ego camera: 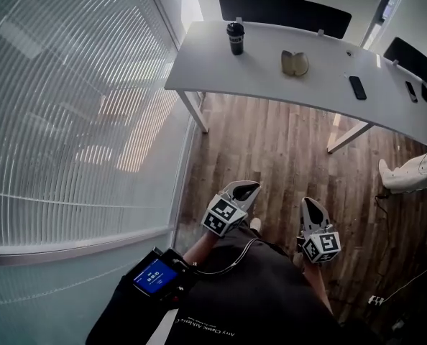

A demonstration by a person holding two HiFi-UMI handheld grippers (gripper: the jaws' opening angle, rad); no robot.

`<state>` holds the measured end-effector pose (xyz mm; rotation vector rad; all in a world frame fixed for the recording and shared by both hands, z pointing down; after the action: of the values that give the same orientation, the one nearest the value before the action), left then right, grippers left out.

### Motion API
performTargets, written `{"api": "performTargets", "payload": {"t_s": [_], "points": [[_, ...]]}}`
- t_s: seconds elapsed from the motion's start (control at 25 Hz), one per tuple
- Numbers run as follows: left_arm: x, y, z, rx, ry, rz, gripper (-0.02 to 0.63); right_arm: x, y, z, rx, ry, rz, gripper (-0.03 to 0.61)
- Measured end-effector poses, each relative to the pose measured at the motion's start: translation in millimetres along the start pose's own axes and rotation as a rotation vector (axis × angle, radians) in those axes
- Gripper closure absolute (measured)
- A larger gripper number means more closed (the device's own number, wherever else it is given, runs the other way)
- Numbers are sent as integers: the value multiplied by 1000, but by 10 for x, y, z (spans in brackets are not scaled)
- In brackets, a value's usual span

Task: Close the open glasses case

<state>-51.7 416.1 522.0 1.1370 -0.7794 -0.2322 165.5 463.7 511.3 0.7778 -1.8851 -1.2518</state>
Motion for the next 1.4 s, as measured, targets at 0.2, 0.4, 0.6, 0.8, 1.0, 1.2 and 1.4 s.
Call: {"api": "performTargets", "payload": {"t_s": [0.2, 0.4, 0.6, 0.8, 1.0, 1.2, 1.4], "points": [[264, -171, 299, -12, 13, -18, 606, 249, -114, -195, -14, 23, 6, 571], [705, -416, 621, -19, 48, -21, 606, 584, -312, -517, -12, 61, 6, 571], [1078, -652, 949, 1, 85, -5, 605, 970, -541, -819, -24, 80, 17, 571], [1301, -882, 1305, -6, 87, 8, 606, 1351, -781, -1014, -27, 79, 19, 571], [1461, -1034, 1639, -25, 88, 9, 605, 1719, -922, -1139, -27, 77, 30, 571], [1606, -1071, 2039, -38, 86, 29, 604, 2098, -993, -1238, -19, 77, 46, 571], [1743, -1223, 2438, -66, 74, 10, 604, 2499, -1154, -1313, -42, 65, 58, 571]]}}
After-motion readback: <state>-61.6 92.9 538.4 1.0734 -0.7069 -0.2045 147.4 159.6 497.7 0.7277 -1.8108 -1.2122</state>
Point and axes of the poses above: the fingertips, and each gripper's own axes: x forward along the fingers, z to its left, y out of its underside, the point moved 6 cm from there along -x, backward along the fingers, and after that the axes turned 3 degrees about -y, right-handed, at the moved point
